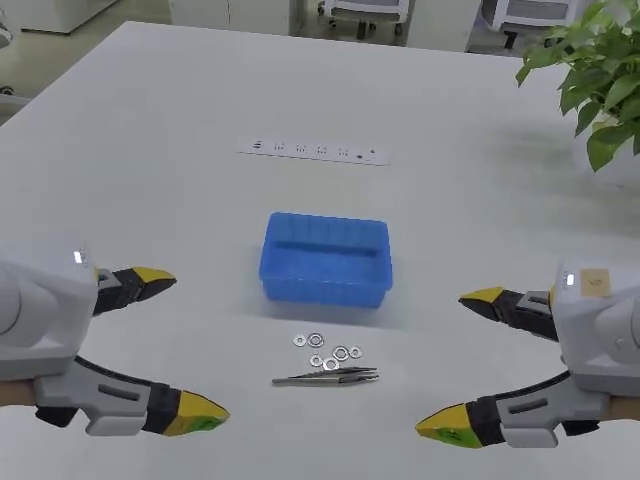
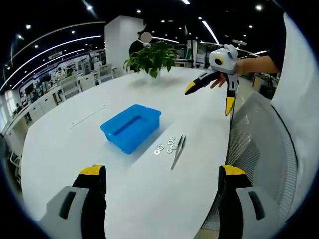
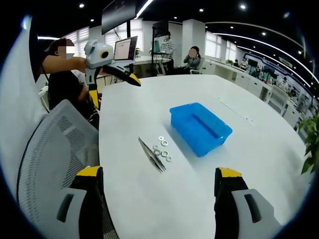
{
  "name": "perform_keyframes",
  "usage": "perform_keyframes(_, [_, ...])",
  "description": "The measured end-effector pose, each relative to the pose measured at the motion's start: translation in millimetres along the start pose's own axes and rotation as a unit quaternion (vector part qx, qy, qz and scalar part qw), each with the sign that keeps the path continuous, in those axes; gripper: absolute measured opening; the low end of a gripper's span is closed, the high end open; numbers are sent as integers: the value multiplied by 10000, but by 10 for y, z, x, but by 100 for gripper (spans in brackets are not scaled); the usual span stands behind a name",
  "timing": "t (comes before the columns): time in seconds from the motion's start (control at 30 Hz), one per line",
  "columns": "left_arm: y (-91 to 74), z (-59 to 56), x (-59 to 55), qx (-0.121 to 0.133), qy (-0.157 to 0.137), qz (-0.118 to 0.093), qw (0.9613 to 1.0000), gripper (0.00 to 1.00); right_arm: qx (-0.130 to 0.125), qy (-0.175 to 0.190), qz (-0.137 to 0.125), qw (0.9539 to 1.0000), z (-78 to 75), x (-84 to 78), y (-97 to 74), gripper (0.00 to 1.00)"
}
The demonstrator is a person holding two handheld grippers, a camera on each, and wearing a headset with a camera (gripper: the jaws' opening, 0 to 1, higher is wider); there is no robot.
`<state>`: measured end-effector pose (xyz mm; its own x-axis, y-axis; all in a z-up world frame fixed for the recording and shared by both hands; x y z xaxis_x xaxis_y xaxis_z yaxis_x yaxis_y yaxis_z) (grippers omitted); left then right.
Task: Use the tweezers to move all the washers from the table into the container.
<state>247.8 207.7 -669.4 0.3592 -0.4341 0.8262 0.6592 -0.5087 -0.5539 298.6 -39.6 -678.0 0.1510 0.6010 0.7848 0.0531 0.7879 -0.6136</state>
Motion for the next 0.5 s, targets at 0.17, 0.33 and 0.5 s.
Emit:
perform_keyframes(0.17, [-1,2,-14,26,-31,-5,10000,99,44,4,32,10000,2,-31,23,93])
perform_keyframes(0.33, [0,-7,-50,38,-57,42,10000,99,87,-14,50,9999,3,-29,35,93])
perform_keyframes(0.5, [10,-26,-56,21,-61,72,10000,99,116,-12,46,9999,10,-31,43,92])
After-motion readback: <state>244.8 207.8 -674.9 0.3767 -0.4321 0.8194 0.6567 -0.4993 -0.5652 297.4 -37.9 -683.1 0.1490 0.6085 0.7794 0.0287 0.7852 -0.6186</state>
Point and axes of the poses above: the centre of the closed fingertips' face, and the gripper's own axes: y roughly forward along the fingers, z roughly to its left, x roughly out of its top, the point moved 4 cm from there along -y, roughly backward along the fingers, and after that the axes turned 9 degrees about x, right-handed, at the moved point
